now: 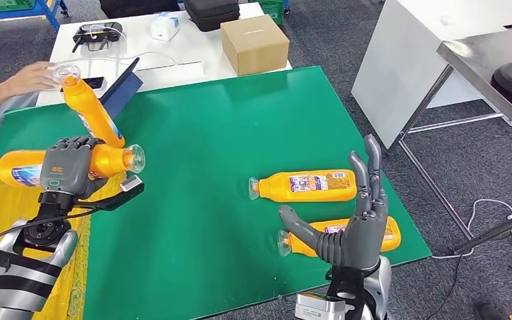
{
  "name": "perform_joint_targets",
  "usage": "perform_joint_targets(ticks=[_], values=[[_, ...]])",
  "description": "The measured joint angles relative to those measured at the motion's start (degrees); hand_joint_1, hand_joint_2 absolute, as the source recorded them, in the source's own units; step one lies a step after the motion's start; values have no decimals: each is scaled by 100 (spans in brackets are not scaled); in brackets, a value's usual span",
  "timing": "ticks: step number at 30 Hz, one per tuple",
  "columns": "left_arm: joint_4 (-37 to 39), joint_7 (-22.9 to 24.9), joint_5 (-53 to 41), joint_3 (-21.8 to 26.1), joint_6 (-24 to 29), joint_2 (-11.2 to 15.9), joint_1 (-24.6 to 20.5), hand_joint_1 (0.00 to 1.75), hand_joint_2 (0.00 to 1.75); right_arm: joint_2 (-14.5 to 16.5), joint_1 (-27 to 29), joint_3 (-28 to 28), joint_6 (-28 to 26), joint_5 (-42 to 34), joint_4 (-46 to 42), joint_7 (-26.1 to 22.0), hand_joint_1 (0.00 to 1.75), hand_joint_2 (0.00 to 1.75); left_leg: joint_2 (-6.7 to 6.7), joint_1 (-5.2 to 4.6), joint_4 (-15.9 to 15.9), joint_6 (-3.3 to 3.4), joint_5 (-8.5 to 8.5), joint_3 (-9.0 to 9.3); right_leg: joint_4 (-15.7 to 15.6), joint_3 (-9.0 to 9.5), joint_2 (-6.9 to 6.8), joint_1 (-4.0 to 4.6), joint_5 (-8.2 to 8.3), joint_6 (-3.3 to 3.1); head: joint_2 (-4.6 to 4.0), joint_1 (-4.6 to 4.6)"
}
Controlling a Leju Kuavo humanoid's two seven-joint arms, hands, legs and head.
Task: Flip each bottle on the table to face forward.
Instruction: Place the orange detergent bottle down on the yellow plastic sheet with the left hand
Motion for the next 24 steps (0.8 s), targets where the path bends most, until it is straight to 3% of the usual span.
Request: perform_joint_targets(ticks=[5,10,21,22,23,24], values=[[405,-41,31,-283,-626,159,-241,175,175,-30,27,-76,-6,-65,-29,67,0,175,-1,0,0,-1,1,0,0,-1,0,2,0,0,0,-1],[1010,-257,305,-410,-727,157,-449,175,175,-49,51,-179,175,-173,-21,81,0,175,1,1,0,0,1,1,0,-1,1,1,0,0,0,0],[2867,-75,880,-469,-382,-490,-1015,174,175,-3,-170,-154,504,-287,266,169,0,175,-6,-1,1,1,2,-3,0,3,-3,0,2,1,0,-1],[3059,-34,900,-463,-354,-544,-1075,169,175,1,-197,-144,524,-286,303,185,0,175,-6,-1,1,1,2,-3,1,3,-2,0,2,1,0,-1],[3245,9,913,-455,-338,-595,-1133,153,175,5,-222,-134,542,-285,340,198,0,175,-5,-1,1,1,2,-3,1,3,-2,1,2,1,0,0],[3409,54,918,-443,-323,-641,-1190,111,175,9,-244,-125,555,-283,373,209,0,175,-5,-1,0,0,2,-3,1,3,-2,1,2,1,0,-1]])
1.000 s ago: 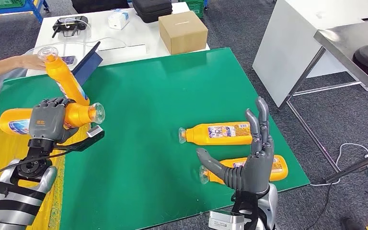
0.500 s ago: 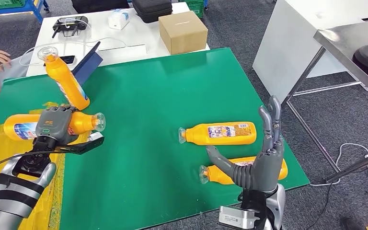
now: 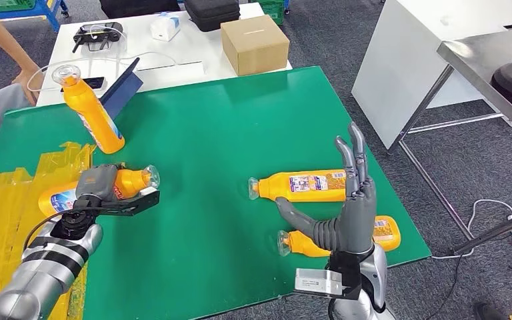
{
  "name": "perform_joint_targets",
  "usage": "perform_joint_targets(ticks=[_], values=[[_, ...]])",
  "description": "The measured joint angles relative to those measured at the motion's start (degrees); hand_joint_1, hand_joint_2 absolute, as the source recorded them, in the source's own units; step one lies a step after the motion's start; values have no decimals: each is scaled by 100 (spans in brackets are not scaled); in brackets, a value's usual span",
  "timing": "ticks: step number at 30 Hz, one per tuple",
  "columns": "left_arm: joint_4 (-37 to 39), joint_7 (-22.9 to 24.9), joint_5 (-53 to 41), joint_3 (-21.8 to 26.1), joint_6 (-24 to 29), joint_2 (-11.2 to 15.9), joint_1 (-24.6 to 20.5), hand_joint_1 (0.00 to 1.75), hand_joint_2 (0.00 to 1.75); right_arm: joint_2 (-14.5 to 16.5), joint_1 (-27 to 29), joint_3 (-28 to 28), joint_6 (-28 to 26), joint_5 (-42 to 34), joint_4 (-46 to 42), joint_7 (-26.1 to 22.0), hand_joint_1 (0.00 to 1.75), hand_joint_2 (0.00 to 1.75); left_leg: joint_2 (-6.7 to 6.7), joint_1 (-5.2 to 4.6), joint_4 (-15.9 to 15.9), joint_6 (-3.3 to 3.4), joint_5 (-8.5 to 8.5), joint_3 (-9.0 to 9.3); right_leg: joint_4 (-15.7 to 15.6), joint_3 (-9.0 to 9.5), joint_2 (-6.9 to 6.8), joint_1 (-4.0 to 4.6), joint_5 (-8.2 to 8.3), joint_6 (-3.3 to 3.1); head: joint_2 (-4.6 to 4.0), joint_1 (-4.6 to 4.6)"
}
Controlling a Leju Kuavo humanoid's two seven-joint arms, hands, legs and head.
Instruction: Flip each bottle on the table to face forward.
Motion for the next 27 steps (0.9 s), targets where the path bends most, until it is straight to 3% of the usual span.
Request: perform_joint_targets(ticks=[2,3,12,27], values=[[307,104,0,38,34,-79,-126,29,175,13,-48,23,25,4,69,19,0,175,0,0,0,-1,1,0,1,1,0,0,0,0,0,0],[461,161,0,61,48,-116,-198,1,175,20,-75,39,37,7,106,27,0,175,0,0,0,-1,1,0,2,1,0,0,0,0,0,0],[1343,474,-71,272,301,-270,-521,0,175,68,-172,142,58,-2,353,99,0,175,1,0,-1,-1,0,5,5,3,1,-1,0,0,0,-1],[1519,560,-127,497,612,-348,-560,0,175,88,-186,157,78,4,482,134,0,175,1,1,-1,-1,1,13,5,12,1,-1,0,0,0,-1]])
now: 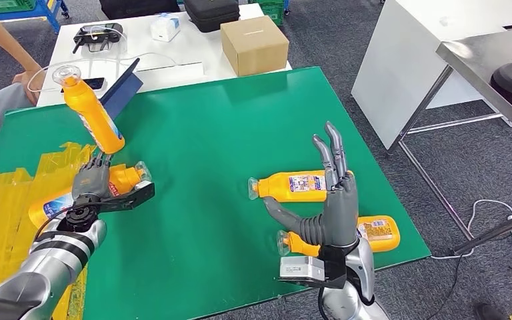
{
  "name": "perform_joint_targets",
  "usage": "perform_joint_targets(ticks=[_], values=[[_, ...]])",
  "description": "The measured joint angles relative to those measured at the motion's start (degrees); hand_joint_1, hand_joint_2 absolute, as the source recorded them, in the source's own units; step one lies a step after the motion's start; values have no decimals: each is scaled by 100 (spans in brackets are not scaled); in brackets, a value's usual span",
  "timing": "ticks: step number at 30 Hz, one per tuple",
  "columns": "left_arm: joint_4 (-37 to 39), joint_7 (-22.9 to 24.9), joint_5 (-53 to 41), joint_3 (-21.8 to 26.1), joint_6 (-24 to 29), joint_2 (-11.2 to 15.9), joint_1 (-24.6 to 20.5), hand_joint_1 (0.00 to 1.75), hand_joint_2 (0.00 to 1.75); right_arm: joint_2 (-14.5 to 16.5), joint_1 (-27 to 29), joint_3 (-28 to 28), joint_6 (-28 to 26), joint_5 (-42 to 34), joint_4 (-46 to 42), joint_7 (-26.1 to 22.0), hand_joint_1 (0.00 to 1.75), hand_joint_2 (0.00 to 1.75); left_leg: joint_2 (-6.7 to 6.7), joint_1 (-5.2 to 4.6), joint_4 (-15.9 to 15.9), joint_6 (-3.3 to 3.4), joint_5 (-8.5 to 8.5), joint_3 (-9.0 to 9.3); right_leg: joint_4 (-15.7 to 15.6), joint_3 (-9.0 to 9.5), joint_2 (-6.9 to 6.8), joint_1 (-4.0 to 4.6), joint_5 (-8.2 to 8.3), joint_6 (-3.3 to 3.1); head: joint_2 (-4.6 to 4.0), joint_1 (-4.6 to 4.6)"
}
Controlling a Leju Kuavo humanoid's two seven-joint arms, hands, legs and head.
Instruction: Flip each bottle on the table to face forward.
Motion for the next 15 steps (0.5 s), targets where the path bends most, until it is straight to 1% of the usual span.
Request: perform_joint_targets(ticks=[3,7,9,13,15], values=[[-83,-82,21,110,578,-49,146,0,175,27,0,0,19,5,24,21,0,175,-1,0,0,0,1,0,0,0,-1,0,0,0,0,0],[-608,-487,174,373,1671,-158,559,0,175,38,7,1,11,26,56,30,0,175,-9,0,0,1,1,-1,-1,0,-10,-1,-2,-1,0,0],[-909,-593,209,489,1874,-226,751,0,175,39,10,2,3,33,68,30,0,175,-11,-1,0,1,1,-3,-1,1,-13,-3,-2,-1,0,1],[-1309,-682,222,627,1981,-309,992,0,175,39,15,5,-3,34,86,30,0,175,-9,-2,1,2,-1,-3,-2,0,-12,-4,-1,0,0,1],[-1588,-849,207,725,2180,-357,1153,0,175,39,22,9,-14,34,92,30,0,175,-8,-2,1,2,-1,-3,-2,-1,-12,-2,-1,0,0,0]])
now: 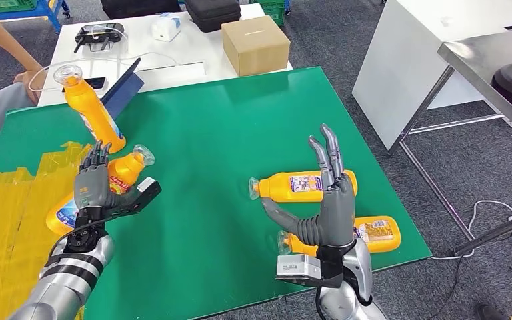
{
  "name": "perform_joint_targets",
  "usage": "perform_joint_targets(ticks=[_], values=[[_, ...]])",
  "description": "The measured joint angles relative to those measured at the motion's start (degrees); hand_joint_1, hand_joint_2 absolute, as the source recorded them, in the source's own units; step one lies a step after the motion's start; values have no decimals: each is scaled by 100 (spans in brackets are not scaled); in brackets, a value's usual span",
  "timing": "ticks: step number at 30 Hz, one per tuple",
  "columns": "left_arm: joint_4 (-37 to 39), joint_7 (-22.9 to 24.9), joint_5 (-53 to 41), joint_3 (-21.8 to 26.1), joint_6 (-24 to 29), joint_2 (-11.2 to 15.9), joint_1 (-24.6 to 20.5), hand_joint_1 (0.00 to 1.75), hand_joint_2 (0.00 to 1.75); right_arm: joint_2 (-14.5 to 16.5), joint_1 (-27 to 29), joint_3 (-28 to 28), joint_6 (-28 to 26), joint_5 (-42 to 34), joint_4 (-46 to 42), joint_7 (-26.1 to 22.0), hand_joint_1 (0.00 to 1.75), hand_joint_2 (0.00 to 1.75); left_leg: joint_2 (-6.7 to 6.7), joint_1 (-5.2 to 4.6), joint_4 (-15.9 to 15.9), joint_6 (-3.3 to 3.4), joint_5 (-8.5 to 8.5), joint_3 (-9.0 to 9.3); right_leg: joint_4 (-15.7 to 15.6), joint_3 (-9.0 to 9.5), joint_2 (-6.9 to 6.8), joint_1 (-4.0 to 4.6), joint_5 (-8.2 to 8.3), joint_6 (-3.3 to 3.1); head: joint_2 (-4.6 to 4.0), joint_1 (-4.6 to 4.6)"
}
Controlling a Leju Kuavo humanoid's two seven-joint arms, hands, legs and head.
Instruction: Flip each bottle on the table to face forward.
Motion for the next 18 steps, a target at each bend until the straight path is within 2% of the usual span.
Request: perform_joint_targets(ticks=[4,9,13,18], values=[[-1118,-480,-258,321,245,-245,537,0,175,-4,58,10,-55,21,9,11,0,175,-1,1,0,0,0,-2,0,-2,-1,2,-1,-1,0,0],[-2301,-562,-334,431,263,-511,997,0,175,-4,147,15,-83,104,15,61,0,175,0,0,0,0,-4,-6,-1,-5,0,0,-2,-1,0,1],[-2813,-506,-321,434,263,-574,1158,0,175,-4,200,15,-85,148,15,81,0,175,-1,1,0,-1,-4,-6,-1,-5,-1,2,-2,0,0,1],[-2992,-390,-321,428,181,-588,1215,0,175,-2,226,15,-80,172,15,105,0,175,-1,1,0,0,-1,-6,-1,-5,-1,3,-1,0,0,0]])
